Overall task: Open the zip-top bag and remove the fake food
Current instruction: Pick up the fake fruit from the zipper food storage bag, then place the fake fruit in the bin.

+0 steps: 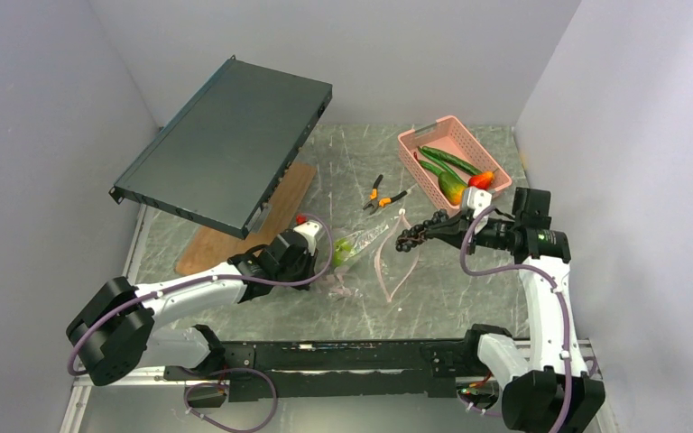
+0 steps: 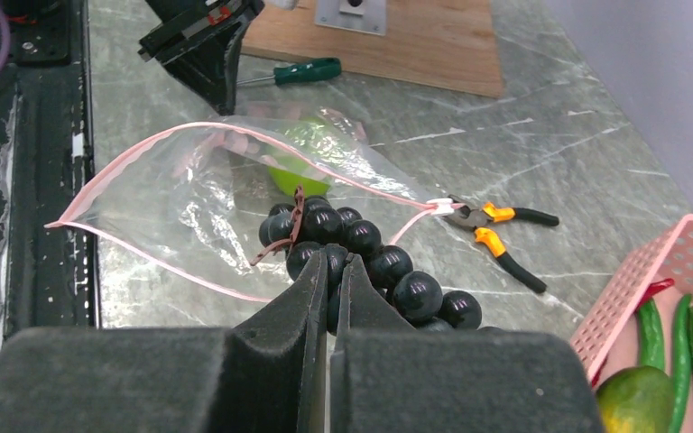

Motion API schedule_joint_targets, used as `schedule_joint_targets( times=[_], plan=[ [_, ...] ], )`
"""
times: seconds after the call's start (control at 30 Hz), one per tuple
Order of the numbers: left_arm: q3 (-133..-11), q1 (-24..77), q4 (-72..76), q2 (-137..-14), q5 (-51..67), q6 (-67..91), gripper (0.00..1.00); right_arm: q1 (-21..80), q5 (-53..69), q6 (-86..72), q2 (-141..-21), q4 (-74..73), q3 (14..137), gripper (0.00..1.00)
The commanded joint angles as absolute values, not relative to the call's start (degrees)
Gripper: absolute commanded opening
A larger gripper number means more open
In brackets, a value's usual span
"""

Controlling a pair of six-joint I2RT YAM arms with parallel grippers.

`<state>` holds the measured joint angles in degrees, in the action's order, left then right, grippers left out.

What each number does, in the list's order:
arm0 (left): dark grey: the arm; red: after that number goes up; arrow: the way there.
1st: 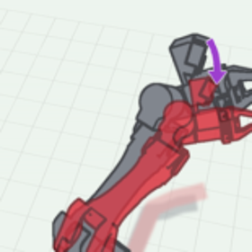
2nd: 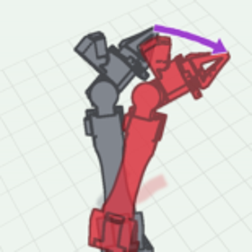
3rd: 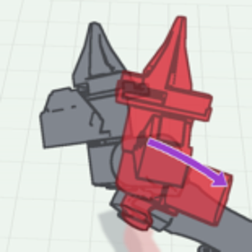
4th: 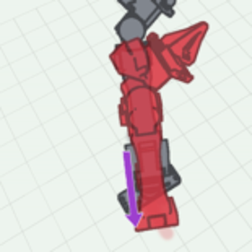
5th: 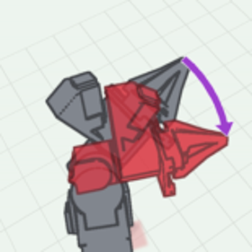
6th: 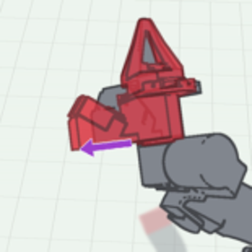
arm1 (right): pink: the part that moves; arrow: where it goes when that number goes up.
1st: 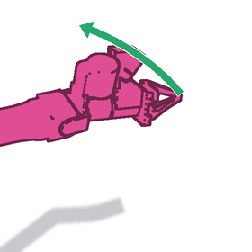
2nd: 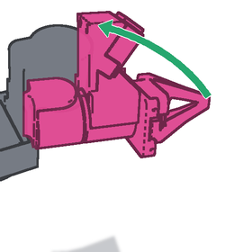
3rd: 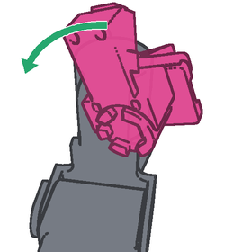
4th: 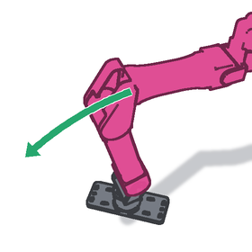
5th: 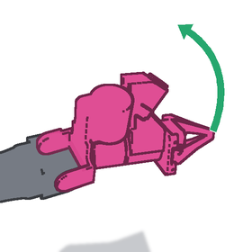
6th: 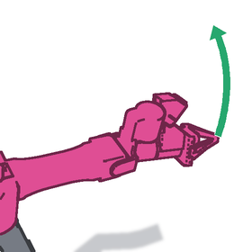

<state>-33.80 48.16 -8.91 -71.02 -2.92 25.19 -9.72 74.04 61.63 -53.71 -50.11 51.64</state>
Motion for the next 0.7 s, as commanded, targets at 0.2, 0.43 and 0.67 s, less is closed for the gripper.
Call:
schedule_joint_targets(
  times=[0.2,0.43,0.67],
  plan=[
    [-34.5,47.8,-8.8,-70.8,-3.5,25.5,0.00,-14.1,78.6,50.6,-54.0,-41.2,58.6,0.00],
    [-34.0,47.7,-8.1,-70.8,-3.1,25.5,0.00,-18.4,77.7,39.1,-55.8,-30.8,60.4,0.00],
    [-33.7,47.7,-7.3,-70.6,-2.6,25.4,0.00,-20.8,68.9,23.3,-57.1,-11.6,56.0,0.00]
  ],
)
